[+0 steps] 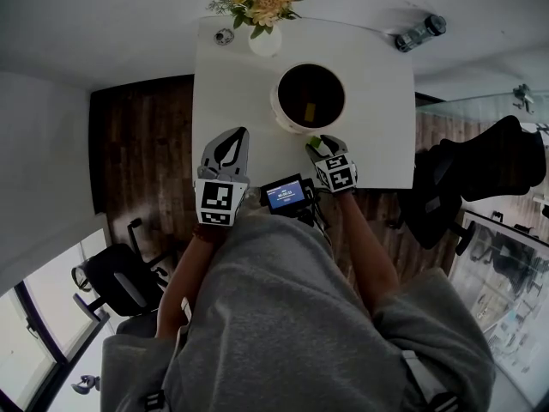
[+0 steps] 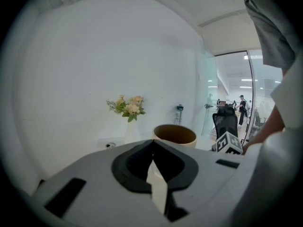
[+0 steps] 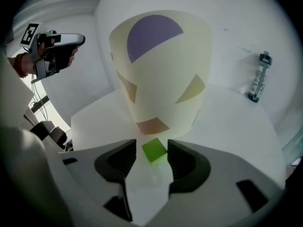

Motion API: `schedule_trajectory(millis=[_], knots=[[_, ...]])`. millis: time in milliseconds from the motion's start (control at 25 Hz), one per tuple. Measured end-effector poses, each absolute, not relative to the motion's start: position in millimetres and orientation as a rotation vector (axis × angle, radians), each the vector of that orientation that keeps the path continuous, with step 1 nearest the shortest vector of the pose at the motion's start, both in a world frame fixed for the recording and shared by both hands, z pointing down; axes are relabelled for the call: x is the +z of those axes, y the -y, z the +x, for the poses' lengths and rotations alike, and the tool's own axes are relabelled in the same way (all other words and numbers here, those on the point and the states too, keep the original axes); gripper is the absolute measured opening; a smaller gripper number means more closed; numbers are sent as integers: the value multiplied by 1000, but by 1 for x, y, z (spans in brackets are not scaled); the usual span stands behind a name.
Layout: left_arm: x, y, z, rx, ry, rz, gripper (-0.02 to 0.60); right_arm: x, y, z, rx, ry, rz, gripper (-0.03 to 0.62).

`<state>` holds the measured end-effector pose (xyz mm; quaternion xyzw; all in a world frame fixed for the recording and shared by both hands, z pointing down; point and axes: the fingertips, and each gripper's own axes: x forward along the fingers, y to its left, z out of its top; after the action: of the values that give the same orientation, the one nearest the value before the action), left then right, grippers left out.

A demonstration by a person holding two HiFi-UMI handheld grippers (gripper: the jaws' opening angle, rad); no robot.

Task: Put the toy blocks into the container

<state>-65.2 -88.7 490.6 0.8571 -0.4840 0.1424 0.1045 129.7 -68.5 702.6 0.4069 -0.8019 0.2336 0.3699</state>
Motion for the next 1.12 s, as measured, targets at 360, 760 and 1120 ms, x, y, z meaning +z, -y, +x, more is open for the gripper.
schedule_trajectory(millis=[360, 760, 1120], knots=[[490, 88, -71, 417, 1441, 2523, 8, 709, 69, 131, 586, 2010, 1082, 172], [486, 88, -69, 394, 1428, 2539, 8, 687, 77, 152, 582, 2006, 1195, 169], [483, 89, -72, 377, 1431, 2546, 8, 640, 99, 199, 594, 2001, 1458, 167]])
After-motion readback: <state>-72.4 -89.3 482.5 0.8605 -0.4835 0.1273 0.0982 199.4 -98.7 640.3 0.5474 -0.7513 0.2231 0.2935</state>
